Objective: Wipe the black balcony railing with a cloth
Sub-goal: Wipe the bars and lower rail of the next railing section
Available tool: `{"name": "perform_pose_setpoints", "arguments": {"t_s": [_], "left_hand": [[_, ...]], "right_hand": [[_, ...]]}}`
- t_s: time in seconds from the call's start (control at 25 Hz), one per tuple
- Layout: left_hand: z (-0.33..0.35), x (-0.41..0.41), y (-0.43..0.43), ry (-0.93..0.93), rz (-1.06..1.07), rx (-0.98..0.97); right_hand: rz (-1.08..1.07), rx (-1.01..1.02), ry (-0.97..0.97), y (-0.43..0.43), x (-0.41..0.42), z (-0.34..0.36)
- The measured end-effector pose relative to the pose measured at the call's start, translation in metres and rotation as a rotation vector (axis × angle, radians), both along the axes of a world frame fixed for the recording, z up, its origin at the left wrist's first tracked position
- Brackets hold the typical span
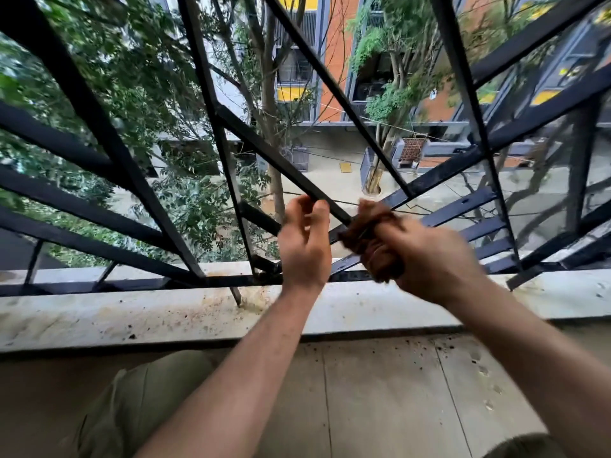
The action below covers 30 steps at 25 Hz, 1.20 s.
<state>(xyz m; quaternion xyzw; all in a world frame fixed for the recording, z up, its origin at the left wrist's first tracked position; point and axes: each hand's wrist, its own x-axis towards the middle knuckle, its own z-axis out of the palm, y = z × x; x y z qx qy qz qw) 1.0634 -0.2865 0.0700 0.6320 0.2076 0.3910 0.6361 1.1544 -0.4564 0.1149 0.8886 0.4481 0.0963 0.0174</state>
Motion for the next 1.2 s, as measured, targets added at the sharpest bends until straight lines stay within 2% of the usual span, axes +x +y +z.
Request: {"name": "perform_pose_setpoints", "arguments": {"t_s": [0.12,0.16,0.2,0.28,0.32,0.36,0.44,0.48,0.56,0.68,0.76,0.84,0.88,1.0,1.08,1.12,1.2], "left_hand": [[-0.017,-0.005,-0.025,-0.035,0.139,0.073],[-0.016,-0.005,-0.031,-0.032,0.151,0.15],[-0.011,-0.006,-0.035,-0.048,0.15,0.233],[0.007,-0.005,-0.032,-0.089,0.142,0.371],[0.016,-0.002,-0.029,-0.05,0.11,0.395],[0.026,0.005,-0.025,0.052,0.056,0.411],[0.039,0.018,-0.024,0.32,-0.041,0.419],[0.042,0.025,-0.027,0.387,-0.103,0.358],[0.045,0.039,-0.038,0.328,-0.223,0.123],[0.05,0.052,-0.048,0.105,-0.315,-0.085],[0.053,0.058,-0.052,0.0,-0.311,-0.216],[0.05,0.056,-0.055,-0.061,-0.294,-0.265],[0.046,0.055,-0.054,-0.076,-0.268,-0.257],[0.036,0.054,-0.045,-0.06,-0.174,-0.192],[0.039,0.054,-0.047,-0.088,-0.229,-0.219],[0.041,0.053,-0.049,-0.101,-0.238,-0.237],[0.042,0.053,-0.053,-0.099,-0.199,-0.203]], "right_hand": [[-0.177,0.097,-0.03,0.01,0.005,0.017],[-0.277,0.086,0.094,0.028,-0.001,0.012],[-0.323,0.154,0.307,0.046,-0.012,0.004],[-0.268,0.3,0.725,0.078,-0.031,-0.013],[-0.196,0.267,0.773,0.082,-0.03,-0.015],[-0.139,0.165,0.701,0.074,-0.022,-0.008],[-0.12,-0.051,0.4,0.041,-0.002,0.013],[-0.119,-0.078,0.235,0.021,0.006,0.025],[-0.044,0.037,0.052,-0.014,0.009,0.029],[0.027,0.338,0.063,-0.036,0.021,0.036],[-0.057,0.366,0.003,-0.043,0.039,0.05],[-0.227,0.389,0.016,-0.037,0.037,0.056],[-0.279,0.411,0.093,-0.024,0.027,0.051],[-0.306,0.466,0.487,0.023,-0.009,0.017],[-0.309,0.545,0.586,0.016,-0.002,0.03],[-0.31,0.533,0.542,0.004,0.006,0.045],[-0.35,0.507,0.31,-0.018,0.019,0.072]]}}
